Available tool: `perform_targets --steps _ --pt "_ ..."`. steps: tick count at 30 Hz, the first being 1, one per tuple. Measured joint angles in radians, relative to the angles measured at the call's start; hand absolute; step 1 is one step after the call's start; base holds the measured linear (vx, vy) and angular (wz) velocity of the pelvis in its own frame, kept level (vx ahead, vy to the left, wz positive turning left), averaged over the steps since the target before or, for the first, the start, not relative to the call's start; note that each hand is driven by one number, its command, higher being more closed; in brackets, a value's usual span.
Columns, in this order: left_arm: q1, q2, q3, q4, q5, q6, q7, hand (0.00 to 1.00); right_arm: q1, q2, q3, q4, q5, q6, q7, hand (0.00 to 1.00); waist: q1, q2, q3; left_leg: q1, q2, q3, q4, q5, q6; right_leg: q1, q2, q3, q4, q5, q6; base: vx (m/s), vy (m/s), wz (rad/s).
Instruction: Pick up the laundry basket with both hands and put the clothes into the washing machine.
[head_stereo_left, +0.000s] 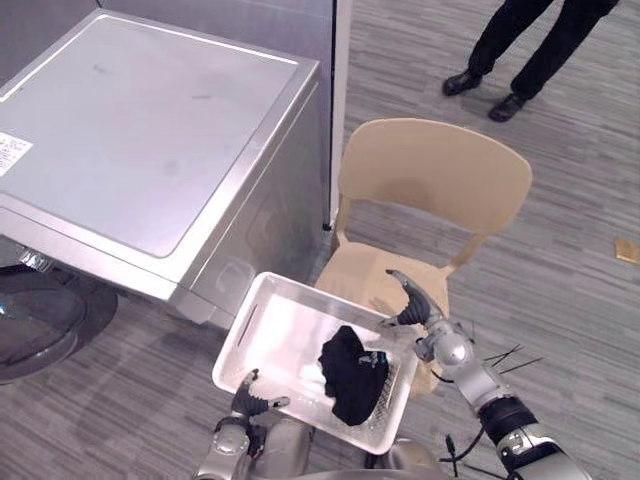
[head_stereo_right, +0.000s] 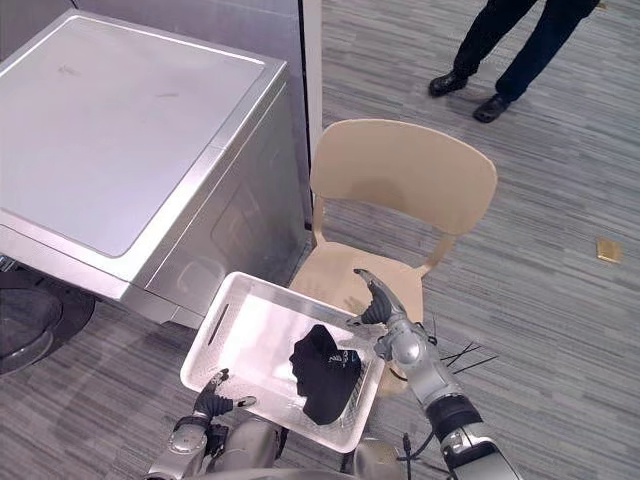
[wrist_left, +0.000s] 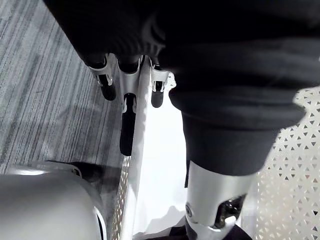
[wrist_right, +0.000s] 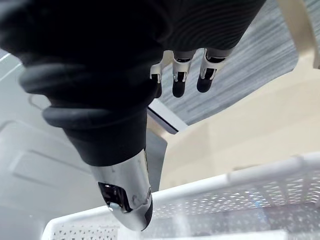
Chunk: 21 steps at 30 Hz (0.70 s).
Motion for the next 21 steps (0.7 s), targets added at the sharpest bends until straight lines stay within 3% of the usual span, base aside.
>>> perform_targets --steps 11,17,21 --pt "0.043 -0.002 -0.06 -0.189 -0.06 0.01 -0.007 0.0 0.15 0.023 -0.077 -0.045 0.008 0.003 -0.014 0.0 -0.021 0.003 -0.003 0.054 0.01 -0.031 -0.123 0.077 0.004 0.018 0.0 -0.006 -0.033 0.02 0.003 -0.05 0.003 0.05" --pt "0.019 -0.015 -0.104 -0.267 -0.165 -0.001 -0.006 0.0 0.207 0.03 -0.094 -0.139 0.01 0.002 -0.037 0.0 -0.032 0.021 -0.03 0.077 0.019 -0.031 -0.193 0.113 0.003 0.024 0.002 0.008 -0.069 0.045 0.021 -0.12 0.034 -0.02" --pt "0.004 -0.022 -0.125 -0.267 -0.178 -0.001 0.013 0.0 0.212 0.044 -0.092 -0.196 0.01 0.001 -0.038 0.0 -0.037 0.03 -0.039 0.084 0.024 -0.026 -0.214 0.121 0.002 0.018 0.006 0.022 -0.07 0.047 0.025 -0.07 0.012 -0.06"
